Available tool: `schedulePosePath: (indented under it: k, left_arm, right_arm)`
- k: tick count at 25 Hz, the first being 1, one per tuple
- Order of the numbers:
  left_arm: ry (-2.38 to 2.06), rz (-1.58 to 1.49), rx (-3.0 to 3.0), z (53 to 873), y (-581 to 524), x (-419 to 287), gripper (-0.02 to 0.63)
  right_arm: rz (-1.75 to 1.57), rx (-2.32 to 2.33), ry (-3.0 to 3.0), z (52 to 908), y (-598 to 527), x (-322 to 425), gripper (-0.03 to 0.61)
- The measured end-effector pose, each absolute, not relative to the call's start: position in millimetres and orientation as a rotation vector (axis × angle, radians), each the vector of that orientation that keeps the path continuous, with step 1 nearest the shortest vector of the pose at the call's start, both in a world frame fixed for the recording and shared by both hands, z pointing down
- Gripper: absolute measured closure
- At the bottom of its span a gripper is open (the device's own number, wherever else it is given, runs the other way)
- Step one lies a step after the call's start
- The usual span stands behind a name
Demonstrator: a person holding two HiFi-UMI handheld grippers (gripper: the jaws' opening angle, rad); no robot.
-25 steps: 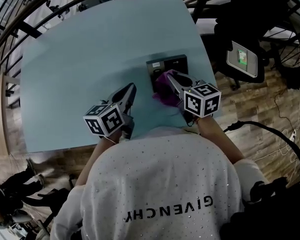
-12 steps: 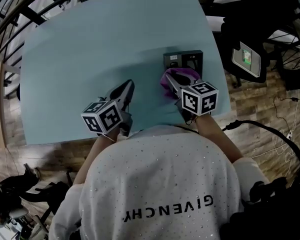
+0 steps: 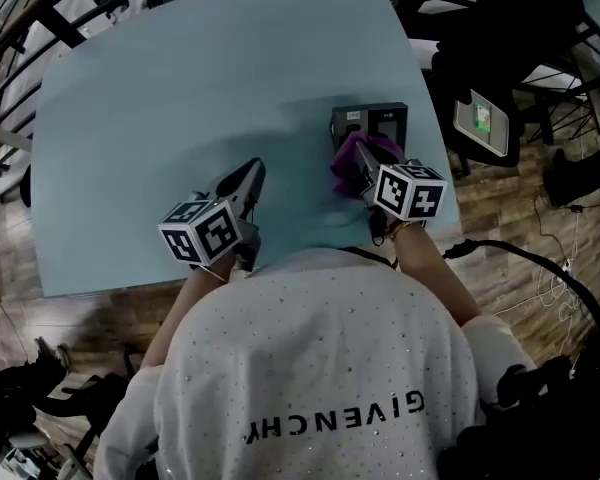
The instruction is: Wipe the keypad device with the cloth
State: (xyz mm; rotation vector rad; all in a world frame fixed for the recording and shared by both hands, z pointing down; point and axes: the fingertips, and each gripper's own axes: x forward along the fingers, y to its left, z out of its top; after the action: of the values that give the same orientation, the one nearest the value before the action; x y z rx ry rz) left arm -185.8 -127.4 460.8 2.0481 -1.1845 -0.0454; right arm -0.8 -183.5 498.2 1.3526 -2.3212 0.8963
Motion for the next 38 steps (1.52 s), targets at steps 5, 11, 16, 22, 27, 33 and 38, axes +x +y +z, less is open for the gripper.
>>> schedulePosePath:
  k: [5, 11, 16, 22, 27, 33, 38]
  left_arm:
    - [-1.188, -0.063, 2.066, 458, -130, -192, 0.614]
    - [-1.186, -0.062, 2.079, 456, -132, -199, 0.614]
    - [-1.184, -0.06, 2.081, 455, -130, -204, 0.614]
    - [-1.192, -0.072, 2.072, 456, -131, -210, 0.614]
    - [-1.201, -0.079, 2.055, 461, -123, -218, 0.614]
    - [-1.22, -0.095, 2.032, 461, -115, -232, 0.614]
    - [-1.224, -0.102, 2.025, 460, -112, -233, 0.614]
  right_arm:
    - [0.943, 1.467, -2.263, 503, -186, 23, 0.56]
    - [0.922, 1.531, -2.232, 501, -189, 36, 0.559]
    - [0.94, 1.614, -2.205, 492, -194, 51, 0.559]
    - [0.959, 1.687, -2.14, 492, -200, 75, 0.558]
    - [0.952, 1.75, -2.104, 490, -200, 87, 0.559]
    - [0.964, 1.808, -2.06, 488, -197, 99, 0.558]
    - [0.95, 1.756, -2.091, 484, -187, 86, 0.56]
